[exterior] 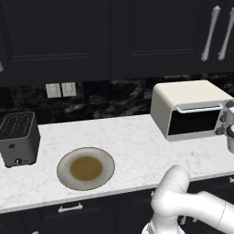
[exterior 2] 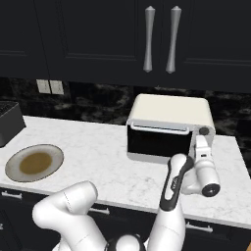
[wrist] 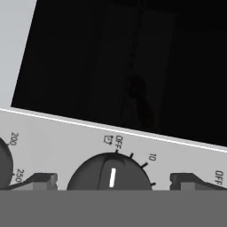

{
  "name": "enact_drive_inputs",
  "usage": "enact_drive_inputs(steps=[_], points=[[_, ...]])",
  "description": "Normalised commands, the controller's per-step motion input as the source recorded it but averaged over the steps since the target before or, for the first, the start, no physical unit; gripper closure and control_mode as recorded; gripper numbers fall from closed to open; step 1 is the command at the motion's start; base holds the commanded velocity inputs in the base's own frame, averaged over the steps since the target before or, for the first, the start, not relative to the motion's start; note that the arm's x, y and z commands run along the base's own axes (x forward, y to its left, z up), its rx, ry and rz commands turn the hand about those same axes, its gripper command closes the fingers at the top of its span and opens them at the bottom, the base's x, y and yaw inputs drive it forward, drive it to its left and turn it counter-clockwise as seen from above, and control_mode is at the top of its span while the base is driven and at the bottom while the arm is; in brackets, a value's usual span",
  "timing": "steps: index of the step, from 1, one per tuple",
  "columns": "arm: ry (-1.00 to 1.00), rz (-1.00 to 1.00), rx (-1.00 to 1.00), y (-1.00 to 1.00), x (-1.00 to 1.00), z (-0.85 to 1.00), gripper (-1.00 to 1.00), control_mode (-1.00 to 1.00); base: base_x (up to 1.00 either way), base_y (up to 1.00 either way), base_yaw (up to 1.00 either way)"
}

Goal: Pick up the kebab skewer and baguette bread, and place them inside the toaster oven. Close the toaster oven door and start by setting the timer.

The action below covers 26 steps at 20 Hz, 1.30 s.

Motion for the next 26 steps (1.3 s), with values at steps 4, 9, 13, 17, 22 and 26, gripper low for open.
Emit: enact_drive_inputs(steps=[4, 9, 13, 17, 22, 26], points=[[0.01, -0.04, -0.01, -0.14, 0.05, -0.16, -1.0, -1.0, 0.0, 0.0, 0.0], [0.01, -0.01, 0.0, -0.03, 0.0, -0.02, -1.0, -1.0, 0.0, 0.0, 0.0], [0.05, 0.0, 0.03, -0.01, -0.1, 0.0, -1.0, -1.0, 0.0, 0.0, 0.0], [0.05, 0.0, 0.07, 0.0, -0.07, 0.0, -1.0, -1.0, 0.0, 0.0, 0.0], [0.0, 0.0, 0.05, 0.05, 0.02, 0.0, -1.0, -1.0, 0.0, 0.0, 0.0], [0.0, 0.0, 0.01, 0.08, 0.05, 0.0, -1.0, -1.0, 0.0, 0.0, 0.0]])
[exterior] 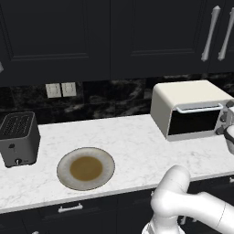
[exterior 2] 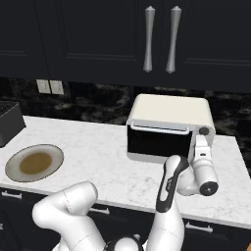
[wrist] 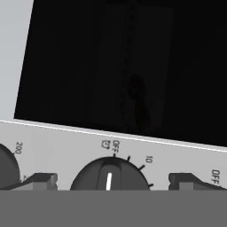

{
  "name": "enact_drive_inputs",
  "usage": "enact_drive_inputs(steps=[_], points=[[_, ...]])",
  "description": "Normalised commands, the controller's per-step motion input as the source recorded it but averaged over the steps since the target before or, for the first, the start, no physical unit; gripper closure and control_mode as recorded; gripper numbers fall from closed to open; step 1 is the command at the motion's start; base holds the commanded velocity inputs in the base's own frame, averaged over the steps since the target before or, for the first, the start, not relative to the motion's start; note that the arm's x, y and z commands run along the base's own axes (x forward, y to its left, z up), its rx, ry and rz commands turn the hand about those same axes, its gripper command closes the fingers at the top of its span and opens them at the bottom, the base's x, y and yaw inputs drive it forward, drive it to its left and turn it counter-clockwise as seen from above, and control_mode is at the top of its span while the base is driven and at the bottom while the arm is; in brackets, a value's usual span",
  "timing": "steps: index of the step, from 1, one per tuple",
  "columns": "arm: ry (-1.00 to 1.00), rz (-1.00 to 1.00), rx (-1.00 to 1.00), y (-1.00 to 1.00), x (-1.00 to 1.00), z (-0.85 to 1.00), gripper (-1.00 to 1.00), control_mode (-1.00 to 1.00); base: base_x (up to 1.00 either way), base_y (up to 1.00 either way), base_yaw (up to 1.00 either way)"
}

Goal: Pick up the kebab skewer and baguette bread, and place them inside the toaster oven. Close the toaster oven door and start by setting the timer.

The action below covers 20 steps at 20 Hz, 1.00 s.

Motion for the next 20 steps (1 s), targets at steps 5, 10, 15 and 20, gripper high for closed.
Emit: enact_drive_inputs(steps=[5, 10, 15, 20], points=[[0.0, 0.0, 0.0, 0.0, 0.0, 0.0, -1.0, -1.0, 0.0, 0.0, 0.0], [0.0, 0.0, 0.0, 0.0, 0.0, 0.0, -1.0, -1.0, 0.0, 0.0, 0.0], [0.0, 0.0, 0.0, 0.0, 0.01, 0.0, 1.0, -1.0, 0.0, 0.0, 0.0], [-0.01, -0.01, 0.01, 0.0, 0.0, 0.0, 1.0, -1.0, 0.0, 0.0, 0.0]])
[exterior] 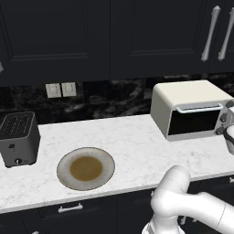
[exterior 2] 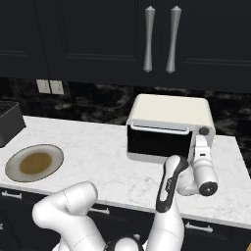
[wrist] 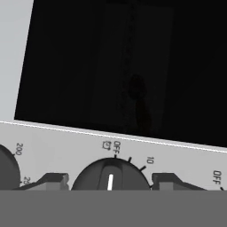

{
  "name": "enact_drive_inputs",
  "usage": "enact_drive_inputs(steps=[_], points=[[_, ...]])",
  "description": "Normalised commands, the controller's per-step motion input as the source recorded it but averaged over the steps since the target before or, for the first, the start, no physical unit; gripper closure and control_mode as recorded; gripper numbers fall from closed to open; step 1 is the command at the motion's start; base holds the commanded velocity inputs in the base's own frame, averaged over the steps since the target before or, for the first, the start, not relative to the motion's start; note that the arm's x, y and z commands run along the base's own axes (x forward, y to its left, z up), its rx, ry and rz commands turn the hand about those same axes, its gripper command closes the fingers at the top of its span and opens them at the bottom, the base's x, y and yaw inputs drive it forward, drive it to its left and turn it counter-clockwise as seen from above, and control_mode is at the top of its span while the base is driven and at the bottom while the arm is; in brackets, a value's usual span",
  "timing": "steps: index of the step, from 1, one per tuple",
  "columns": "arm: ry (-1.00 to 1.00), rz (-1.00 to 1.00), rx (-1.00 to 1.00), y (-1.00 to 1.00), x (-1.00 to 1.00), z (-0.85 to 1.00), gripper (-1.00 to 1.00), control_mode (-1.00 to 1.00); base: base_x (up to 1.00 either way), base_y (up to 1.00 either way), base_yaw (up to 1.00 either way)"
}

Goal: Pick up the kebab skewer and baguette bread, and place them inside the toaster oven. Close the toaster oven door and start by setting the timer.

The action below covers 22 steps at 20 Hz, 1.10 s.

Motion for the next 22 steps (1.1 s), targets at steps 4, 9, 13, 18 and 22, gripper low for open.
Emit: enact_drive_inputs(steps=[4, 9, 13, 18, 22], points=[[-0.03, -0.04, 0.02, 0.0, 0.1, 0.0, 1.0, -1.0, 0.0, 0.0, 0.0], [-0.02, -0.09, 0.05, 0.0, 0.0, 0.0, 1.0, -1.0, 0.0, 0.0, 0.0], [-0.02, -0.1, 0.06, 0.0, 0.0, 0.0, 1.0, -1.0, 0.0, 0.0, 0.0], [-0.04, -0.09, 0.05, 0.0, 0.0, 0.0, 1.0, -1.0, 0.0, 0.0, 0.0], [-0.04, -0.05, 0.07, -0.06, -0.01, 0.0, 1.0, -1.0, 0.0, 0.0, 0.0]])
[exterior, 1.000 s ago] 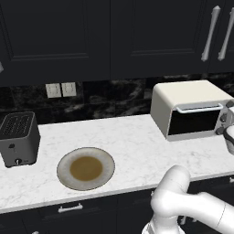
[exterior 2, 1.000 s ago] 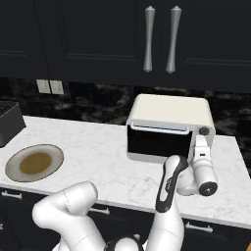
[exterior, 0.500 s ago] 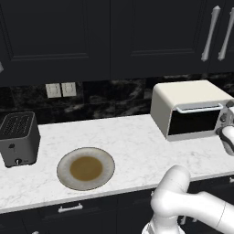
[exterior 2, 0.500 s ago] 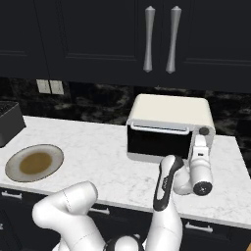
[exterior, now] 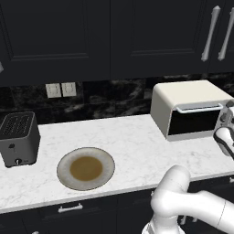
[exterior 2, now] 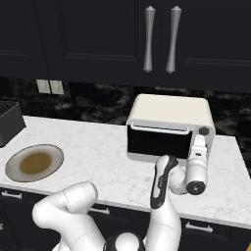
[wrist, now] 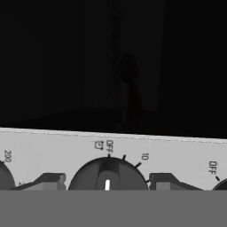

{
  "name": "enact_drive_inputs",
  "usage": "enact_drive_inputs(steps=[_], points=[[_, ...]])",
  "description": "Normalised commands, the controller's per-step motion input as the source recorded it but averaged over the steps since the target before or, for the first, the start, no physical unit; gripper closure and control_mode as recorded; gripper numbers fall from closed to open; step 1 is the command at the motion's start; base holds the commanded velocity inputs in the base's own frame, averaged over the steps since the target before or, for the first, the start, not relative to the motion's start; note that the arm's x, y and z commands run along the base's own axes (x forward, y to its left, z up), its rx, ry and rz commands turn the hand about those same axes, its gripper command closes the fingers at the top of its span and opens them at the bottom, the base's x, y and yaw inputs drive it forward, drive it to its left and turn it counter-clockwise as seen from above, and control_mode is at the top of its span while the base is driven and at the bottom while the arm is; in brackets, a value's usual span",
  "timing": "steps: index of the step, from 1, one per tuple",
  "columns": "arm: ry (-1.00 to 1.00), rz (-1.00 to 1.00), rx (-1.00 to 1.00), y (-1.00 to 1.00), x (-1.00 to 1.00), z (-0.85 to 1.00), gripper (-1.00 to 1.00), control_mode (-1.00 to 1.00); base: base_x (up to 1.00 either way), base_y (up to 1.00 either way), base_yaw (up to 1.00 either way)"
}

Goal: Pick up the kebab skewer and baguette bread, and place them inside the toaster oven. Close the toaster oven door and start by setting the timer.

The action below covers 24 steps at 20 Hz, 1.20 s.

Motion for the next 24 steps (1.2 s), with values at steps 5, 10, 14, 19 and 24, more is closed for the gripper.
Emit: enact_drive_inputs(steps=[5, 10, 14, 19, 24], points=[[-0.02, -0.02, 0.1, -0.15, 0.0, 0.01, 1.0, -1.0, 0.0, 0.0, 0.0], [-0.01, 0.0, 0.14, -0.19, -0.02, 0.03, 1.0, -1.0, 0.0, 0.0, 0.0], [-0.06, 0.0, 0.15, -0.11, -0.11, 0.0, 1.0, -1.0, 0.0, 0.0, 0.0], [-0.06, 0.0, 0.15, -0.09, -0.22, 0.0, 1.0, -1.0, 0.0, 0.0, 0.0], [-0.02, 0.0, 0.15, -0.1, -0.15, 0.0, 1.0, -1.0, 0.0, 0.0, 0.0]])
